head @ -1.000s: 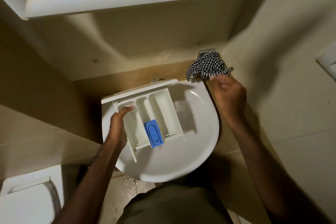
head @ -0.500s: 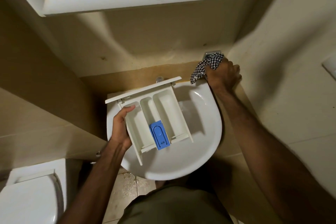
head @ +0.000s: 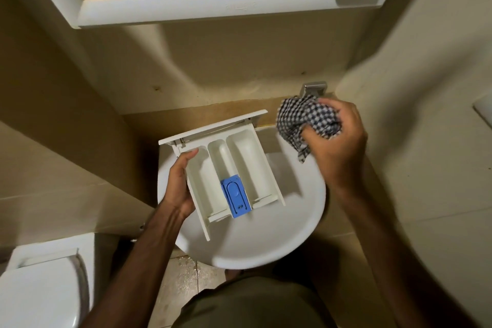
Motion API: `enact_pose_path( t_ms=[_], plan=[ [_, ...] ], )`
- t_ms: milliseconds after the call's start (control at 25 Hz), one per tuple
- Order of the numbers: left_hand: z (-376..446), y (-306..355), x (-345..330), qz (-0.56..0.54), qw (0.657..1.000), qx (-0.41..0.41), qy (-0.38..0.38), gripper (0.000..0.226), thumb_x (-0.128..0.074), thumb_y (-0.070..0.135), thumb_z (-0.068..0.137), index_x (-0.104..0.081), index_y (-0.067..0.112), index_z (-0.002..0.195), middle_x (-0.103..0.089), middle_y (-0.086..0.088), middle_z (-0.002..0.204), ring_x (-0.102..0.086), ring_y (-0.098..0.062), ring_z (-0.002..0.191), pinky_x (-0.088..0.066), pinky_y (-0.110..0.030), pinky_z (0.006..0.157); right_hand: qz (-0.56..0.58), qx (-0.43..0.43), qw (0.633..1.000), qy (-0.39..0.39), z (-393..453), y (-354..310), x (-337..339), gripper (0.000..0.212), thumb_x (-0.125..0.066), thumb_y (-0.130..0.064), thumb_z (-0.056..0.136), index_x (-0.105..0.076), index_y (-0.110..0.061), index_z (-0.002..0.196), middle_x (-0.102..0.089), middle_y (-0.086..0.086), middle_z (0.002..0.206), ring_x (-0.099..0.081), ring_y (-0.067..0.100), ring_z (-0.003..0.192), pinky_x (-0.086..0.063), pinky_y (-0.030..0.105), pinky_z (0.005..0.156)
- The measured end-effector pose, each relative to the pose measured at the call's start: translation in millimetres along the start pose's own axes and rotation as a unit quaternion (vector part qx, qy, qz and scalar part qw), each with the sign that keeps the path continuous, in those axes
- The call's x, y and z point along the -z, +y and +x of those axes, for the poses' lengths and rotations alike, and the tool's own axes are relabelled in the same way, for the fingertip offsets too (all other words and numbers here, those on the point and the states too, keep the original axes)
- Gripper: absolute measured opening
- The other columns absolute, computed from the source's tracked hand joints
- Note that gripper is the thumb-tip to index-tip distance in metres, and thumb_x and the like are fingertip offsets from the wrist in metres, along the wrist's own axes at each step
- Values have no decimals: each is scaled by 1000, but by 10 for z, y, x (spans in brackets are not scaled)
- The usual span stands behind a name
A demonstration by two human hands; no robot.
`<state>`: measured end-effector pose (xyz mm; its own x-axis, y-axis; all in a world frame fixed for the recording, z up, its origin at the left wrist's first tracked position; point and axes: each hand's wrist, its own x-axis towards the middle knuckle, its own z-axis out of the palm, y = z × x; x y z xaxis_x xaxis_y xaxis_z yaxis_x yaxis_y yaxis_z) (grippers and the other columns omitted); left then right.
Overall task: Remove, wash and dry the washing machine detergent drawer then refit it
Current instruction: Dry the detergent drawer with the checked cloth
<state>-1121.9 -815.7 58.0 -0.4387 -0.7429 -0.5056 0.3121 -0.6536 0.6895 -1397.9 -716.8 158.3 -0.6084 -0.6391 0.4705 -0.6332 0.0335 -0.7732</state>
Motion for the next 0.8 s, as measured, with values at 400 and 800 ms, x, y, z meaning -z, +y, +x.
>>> enact_pose_path(
  t_ms=[400, 800],
  plan=[
    [-56, 1, -149, 20, 999, 20, -40, 38, -70, 47, 84, -80, 18, 106, -77, -10, 95, -76, -28, 83, -61, -38, 75, -318, 190, 892, -260, -718, -232, -610, 72, -80, -23, 73, -57, -20, 141, -53, 9, 144, -54, 26, 125, -59, 32, 82],
    [-91, 40, -22, 32, 999, -4, 7, 43, -80, 50, 71, -78, 21, 102, -75, -6, 90, -72, -24, 77, -59, -36, 74, -310, 233, 906, -171, -715, -195, -548, 29, -83, -20, 79, -75, -14, 106, -73, 1, 101, -67, 23, 83, -54, 32, 56]
  ],
)
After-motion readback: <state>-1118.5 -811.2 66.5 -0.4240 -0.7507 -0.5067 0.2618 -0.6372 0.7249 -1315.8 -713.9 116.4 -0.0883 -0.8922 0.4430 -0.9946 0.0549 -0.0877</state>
